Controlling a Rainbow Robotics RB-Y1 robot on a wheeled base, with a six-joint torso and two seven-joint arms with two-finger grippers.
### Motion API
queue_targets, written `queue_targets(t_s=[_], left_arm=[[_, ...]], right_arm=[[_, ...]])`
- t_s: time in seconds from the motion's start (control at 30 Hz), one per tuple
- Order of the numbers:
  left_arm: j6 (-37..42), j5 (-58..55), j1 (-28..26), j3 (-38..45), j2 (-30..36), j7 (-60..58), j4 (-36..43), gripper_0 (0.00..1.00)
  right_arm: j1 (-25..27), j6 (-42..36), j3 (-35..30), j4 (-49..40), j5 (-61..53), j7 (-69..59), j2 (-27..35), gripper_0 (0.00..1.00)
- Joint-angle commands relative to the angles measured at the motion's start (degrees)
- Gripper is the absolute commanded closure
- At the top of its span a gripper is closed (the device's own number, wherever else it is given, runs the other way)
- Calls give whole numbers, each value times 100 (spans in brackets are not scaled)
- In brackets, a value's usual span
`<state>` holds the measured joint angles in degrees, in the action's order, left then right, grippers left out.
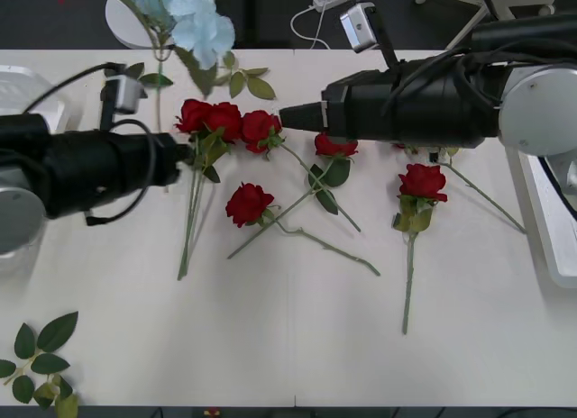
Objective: Place the red flowers into the right box and the blue flowers into the left box. If a person shows an open palm, hand one flower to the person first, then continue sorting.
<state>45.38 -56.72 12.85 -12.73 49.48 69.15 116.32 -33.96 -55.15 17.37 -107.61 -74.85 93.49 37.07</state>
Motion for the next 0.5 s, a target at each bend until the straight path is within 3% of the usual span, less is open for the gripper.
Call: queue_targets(t_s=[0.03, 0.27, 0.5], left_arm=[[991, 82, -397, 1238, 466, 143, 102, 100], [2520, 680, -503, 2187, 1213, 310, -136, 100], [3047, 1295, -503, 2187, 1917, 451, -935, 100]], right_arm=[[-506, -743, -357, 390, 383, -121, 424, 0], [-753, -1666, -348, 1084, 1297, -42, 723, 0], [-779, -2079, -304, 1647, 2299, 565, 819, 0]])
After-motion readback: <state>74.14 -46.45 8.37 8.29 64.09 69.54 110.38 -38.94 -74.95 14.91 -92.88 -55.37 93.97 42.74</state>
